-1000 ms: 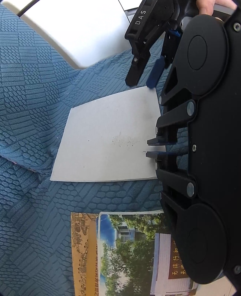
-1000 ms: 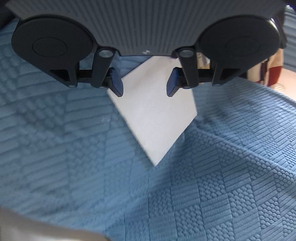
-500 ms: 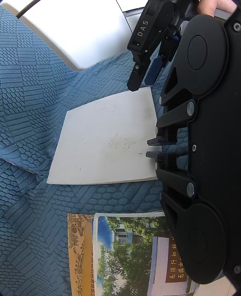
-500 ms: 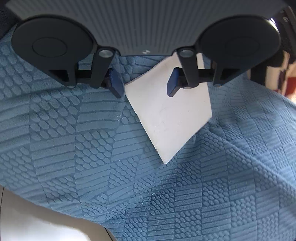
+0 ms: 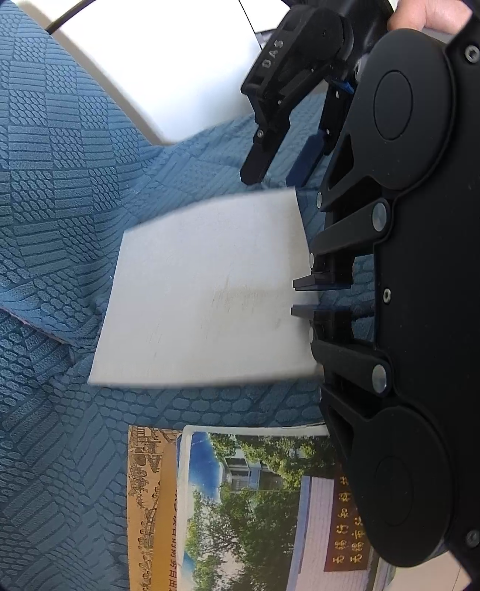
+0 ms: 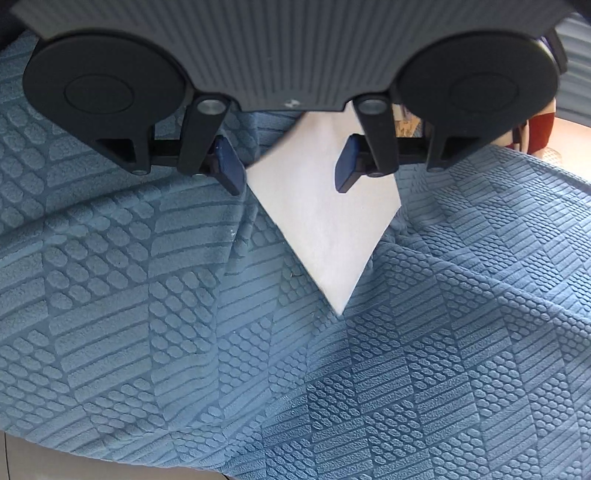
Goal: Organize objects
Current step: 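Close the left gripper on the envelope edge while the right gripper pinches its corner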
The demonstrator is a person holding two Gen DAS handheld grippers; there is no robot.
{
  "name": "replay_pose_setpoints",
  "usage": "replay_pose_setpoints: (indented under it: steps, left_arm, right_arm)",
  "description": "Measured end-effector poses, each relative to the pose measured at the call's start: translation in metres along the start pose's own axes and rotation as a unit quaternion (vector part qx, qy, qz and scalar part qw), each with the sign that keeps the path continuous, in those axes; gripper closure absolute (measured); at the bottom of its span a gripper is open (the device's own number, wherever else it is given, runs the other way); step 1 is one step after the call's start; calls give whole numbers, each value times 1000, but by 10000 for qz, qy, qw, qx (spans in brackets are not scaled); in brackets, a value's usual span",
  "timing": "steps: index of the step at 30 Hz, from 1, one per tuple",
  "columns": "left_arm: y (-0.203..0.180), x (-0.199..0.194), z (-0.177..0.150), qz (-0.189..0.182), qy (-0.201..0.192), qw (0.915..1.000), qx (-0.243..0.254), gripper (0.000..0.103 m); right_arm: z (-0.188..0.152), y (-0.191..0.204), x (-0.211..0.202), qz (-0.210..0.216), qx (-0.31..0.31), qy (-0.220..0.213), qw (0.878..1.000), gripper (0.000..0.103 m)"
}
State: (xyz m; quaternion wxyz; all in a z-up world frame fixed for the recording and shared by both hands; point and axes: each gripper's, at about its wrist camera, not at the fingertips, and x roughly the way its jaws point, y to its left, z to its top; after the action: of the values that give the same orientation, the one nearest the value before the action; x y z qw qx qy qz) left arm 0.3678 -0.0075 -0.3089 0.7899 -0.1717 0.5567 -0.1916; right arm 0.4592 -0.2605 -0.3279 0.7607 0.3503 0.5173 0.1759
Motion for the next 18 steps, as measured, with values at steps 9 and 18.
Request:
replay_pose_setpoints:
  steps: [9, 18]
  left_arm:
    - [3, -6, -2, -416, -66, 9986, -313, 79]
    - [-12, -17, 0, 719, -688, 9939, 486, 84]
  right_arm:
    - [0, -11, 7, 28, 68, -27, 10000, 46]
    - [4, 22, 18, -220, -989, -49, 9948, 45]
